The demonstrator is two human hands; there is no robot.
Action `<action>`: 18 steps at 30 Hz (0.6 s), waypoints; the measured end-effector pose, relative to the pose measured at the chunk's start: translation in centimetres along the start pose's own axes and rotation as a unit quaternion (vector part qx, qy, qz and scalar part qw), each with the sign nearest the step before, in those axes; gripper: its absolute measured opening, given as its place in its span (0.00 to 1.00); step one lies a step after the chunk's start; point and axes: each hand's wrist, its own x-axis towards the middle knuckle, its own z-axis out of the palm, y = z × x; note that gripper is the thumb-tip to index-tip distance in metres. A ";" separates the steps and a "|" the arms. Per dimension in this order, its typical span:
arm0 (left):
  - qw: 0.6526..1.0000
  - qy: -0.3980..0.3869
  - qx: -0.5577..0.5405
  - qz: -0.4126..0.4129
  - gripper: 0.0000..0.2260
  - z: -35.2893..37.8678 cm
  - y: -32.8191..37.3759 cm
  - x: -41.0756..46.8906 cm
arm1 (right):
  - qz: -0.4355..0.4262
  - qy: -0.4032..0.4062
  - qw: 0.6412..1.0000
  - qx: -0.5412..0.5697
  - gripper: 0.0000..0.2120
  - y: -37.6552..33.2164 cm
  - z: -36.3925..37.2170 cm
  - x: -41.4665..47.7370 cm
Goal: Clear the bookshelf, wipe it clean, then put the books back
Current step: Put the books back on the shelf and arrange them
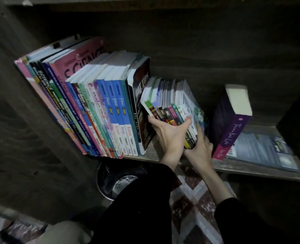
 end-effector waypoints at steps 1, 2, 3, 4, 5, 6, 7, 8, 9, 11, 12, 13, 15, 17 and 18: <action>1.000 0.021 0.012 0.011 0.50 0.1 0.1 -0.1 | -0.011 -0.010 1.000 0.001 0.46 0.1 -0.1 0.1; 0.998 0.041 0.026 0.030 0.48 0.1 0.2 -0.2 | -0.020 -0.023 0.999 0.012 0.46 0.1 0.2 0.3; 0.996 0.060 0.041 0.055 0.47 -0.1 0.3 -0.2 | -0.025 -0.040 0.999 0.028 0.47 -0.1 0.6 0.5; 0.992 0.076 0.059 0.081 0.47 -0.5 0.3 0.0 | -0.030 -0.056 0.997 0.054 0.47 -0.6 1.1 0.5; 0.987 0.090 0.075 0.107 0.46 -1.0 0.2 0.2 | -0.036 -0.070 0.993 0.086 0.48 -1.2 1.8 0.4; 0.983 0.098 0.085 0.129 0.46 -1.5 0.1 0.6 | -0.038 -0.083 0.989 0.113 0.48 -1.7 2.6 0.4; 0.980 0.101 0.088 0.149 0.47 -2.1 0.0 1.0 | -0.041 -0.097 0.985 0.134 0.49 -2.2 3.3 0.4; 0.977 0.094 0.088 0.167 0.48 -2.6 -0.1 1.2 | -0.043 -0.106 0.983 0.147 0.50 -2.5 3.7 0.3; 0.977 0.078 0.086 0.181 0.49 -3.0 -0.2 1.2 | -0.046 -0.110 0.980 0.157 0.51 -2.8 3.7 0.2; 0.974 0.043 0.086 0.207 0.48 -3.6 -0.6 0.4 | -0.051 -0.119 0.976 0.174 0.51 -2.5 3.4 0.4; 0.969 0.034 0.088 0.228 0.46 -3.8 -0.9 -0.2 | -0.057 -0.128 0.973 0.182 0.49 -2.1 3.0 0.8; 0.963 0.030 0.088 0.252 0.44 -3.9 -1.2 -0.9 | -0.061 -0.142 0.968 0.196 0.45 -1.6 2.5 1.2; 0.948 0.040 0.091 0.302 0.40 -4.2 -2.3 -1.5 | -0.023 -0.149 0.951 0.271 0.32 -1.7 1.6 2.0; 0.911 0.080 0.154 0.374 0.38 -4.7 -3.3 -1.4 | 0.058 -0.108 0.914 0.386 0.23 -1.5 1.4 3.7; 0.882 0.098 0.203 0.414 0.38 -4.9 -3.8 -1.1 | 0.086 -0.082 0.898 0.423 0.22 -1.5 1.2 4.6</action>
